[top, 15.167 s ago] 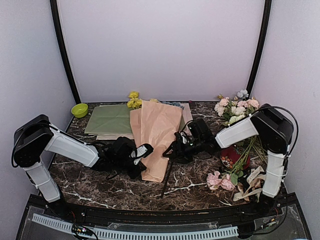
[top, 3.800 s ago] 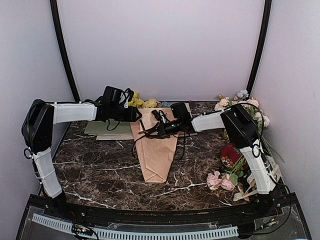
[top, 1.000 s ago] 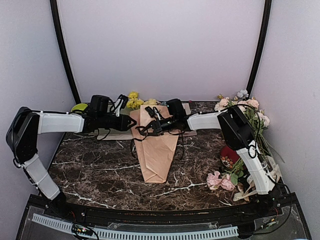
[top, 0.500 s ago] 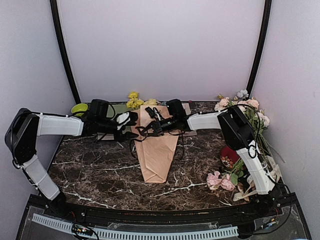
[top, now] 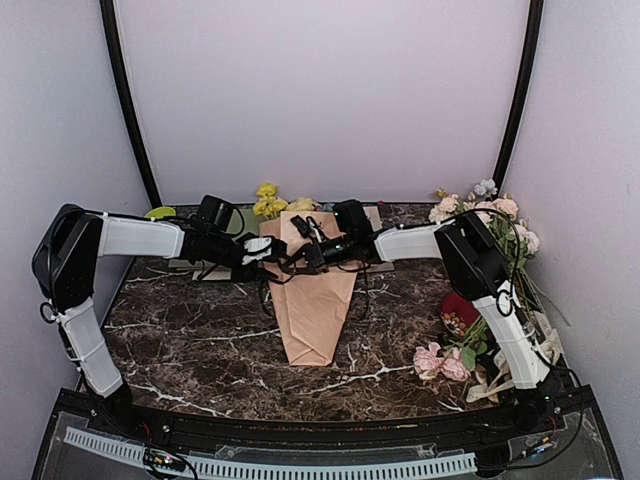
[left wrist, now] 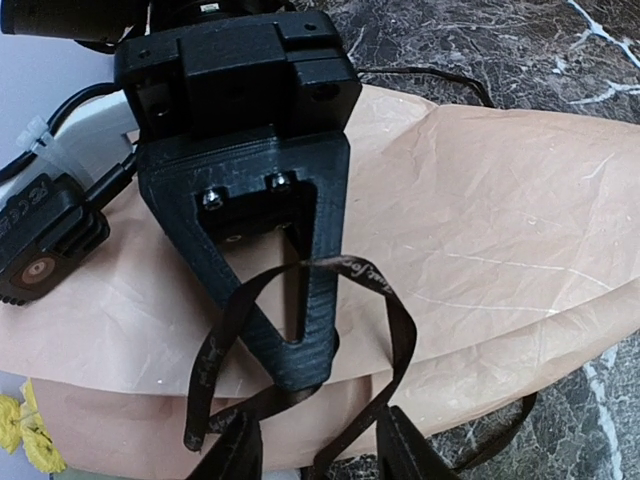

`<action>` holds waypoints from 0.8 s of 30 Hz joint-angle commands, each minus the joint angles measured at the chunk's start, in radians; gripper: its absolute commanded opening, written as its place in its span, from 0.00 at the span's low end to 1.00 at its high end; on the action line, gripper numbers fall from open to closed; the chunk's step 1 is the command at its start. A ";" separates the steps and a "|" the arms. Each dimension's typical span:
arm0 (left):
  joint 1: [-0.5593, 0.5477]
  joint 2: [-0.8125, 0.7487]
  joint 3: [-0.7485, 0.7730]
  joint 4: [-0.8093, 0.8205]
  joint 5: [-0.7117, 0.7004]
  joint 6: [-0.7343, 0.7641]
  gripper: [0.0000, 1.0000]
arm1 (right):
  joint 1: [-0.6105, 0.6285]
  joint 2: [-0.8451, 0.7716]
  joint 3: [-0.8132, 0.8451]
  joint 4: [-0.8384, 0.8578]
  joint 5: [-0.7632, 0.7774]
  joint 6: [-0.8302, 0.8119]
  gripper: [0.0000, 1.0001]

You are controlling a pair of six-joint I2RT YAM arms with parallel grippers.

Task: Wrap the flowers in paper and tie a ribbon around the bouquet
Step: Pick up the left side of the ribbon from the folded bouquet.

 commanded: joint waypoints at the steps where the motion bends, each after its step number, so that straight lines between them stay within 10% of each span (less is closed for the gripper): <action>1: 0.002 0.028 0.044 -0.056 -0.021 0.058 0.41 | 0.006 -0.022 0.002 0.025 -0.019 0.001 0.00; 24: 0.000 0.062 0.058 0.100 -0.087 0.057 0.36 | 0.005 -0.016 0.021 -0.006 -0.017 -0.009 0.00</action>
